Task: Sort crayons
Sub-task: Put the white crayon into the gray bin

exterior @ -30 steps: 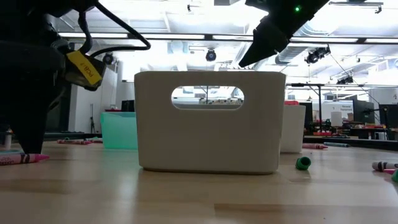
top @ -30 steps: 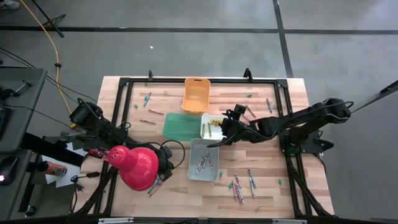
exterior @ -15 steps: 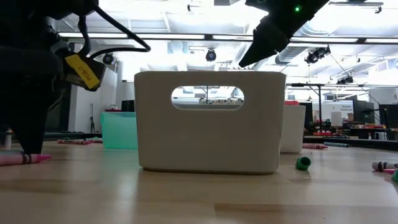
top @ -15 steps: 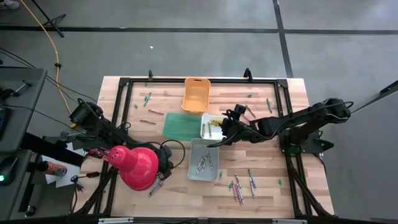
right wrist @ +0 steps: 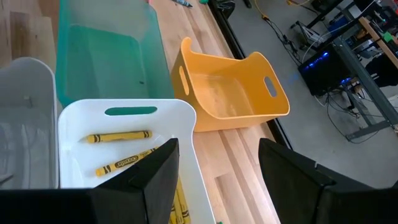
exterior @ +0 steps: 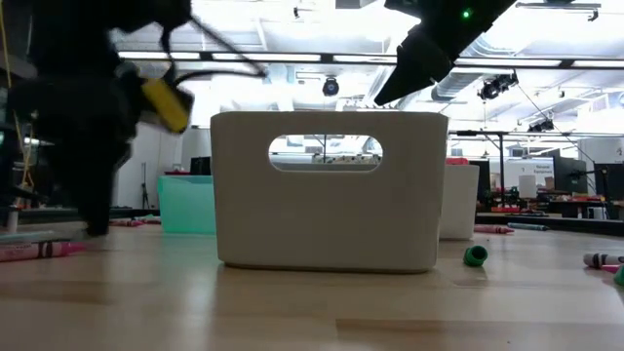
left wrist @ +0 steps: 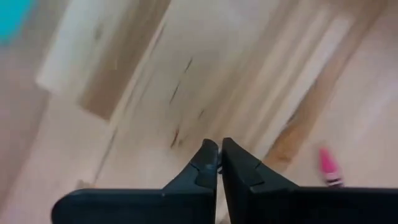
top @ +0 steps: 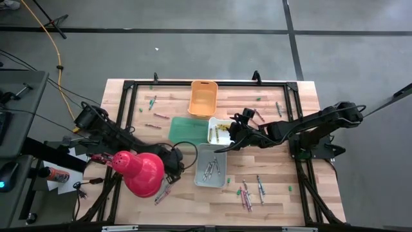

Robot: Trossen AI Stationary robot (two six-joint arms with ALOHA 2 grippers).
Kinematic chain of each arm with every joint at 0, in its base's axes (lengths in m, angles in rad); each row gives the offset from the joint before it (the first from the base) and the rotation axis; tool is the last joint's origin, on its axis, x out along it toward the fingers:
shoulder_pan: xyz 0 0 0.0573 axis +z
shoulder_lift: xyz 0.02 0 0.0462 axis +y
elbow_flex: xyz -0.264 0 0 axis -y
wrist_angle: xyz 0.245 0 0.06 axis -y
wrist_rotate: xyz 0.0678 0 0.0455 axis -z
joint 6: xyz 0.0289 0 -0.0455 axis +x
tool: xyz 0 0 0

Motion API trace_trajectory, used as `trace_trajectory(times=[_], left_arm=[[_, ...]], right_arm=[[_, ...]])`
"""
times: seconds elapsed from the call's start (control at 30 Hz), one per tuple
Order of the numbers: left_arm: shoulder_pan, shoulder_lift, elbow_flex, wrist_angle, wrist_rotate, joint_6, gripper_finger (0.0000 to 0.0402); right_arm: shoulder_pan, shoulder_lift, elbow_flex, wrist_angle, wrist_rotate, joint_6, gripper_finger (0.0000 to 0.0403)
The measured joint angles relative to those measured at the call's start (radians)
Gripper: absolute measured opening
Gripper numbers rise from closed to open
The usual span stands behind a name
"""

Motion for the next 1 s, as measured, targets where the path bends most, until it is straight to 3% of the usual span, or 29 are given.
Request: trace_trajectory(times=[0.57, 0.67, 0.8, 0.9, 1.0], left_arm=[[0.016, -0.03, 0.202, -0.107, -0.176, 0.301, 0.0], [-0.014, -0.087, 0.223, -0.113, -0.257, 0.347, 0.0], [-0.063, -0.18, 0.227, -0.091, -0.481, 0.426, 0.0], [-0.085, -0.245, 0.177, 0.021, -0.642, 0.512, 0.0], [-0.063, -0.301, 0.066, 0.287, -0.64, 0.669, 0.0]], right_arm=[[0.0, 0.0, 0.0, -0.005, -0.006, 0.003, 0.0215], [0.0, 0.0, 0.0, -0.005, -0.057, 0.004, 0.0215], [0.0, 0.001, 0.0, -0.006, -0.073, -0.001, 0.0215], [0.0, 0.001, 0.0, -0.004, -0.074, 0.0, 0.0215], [0.0, 0.001, 0.0, 0.001, -0.082, -0.001, 0.0215]])
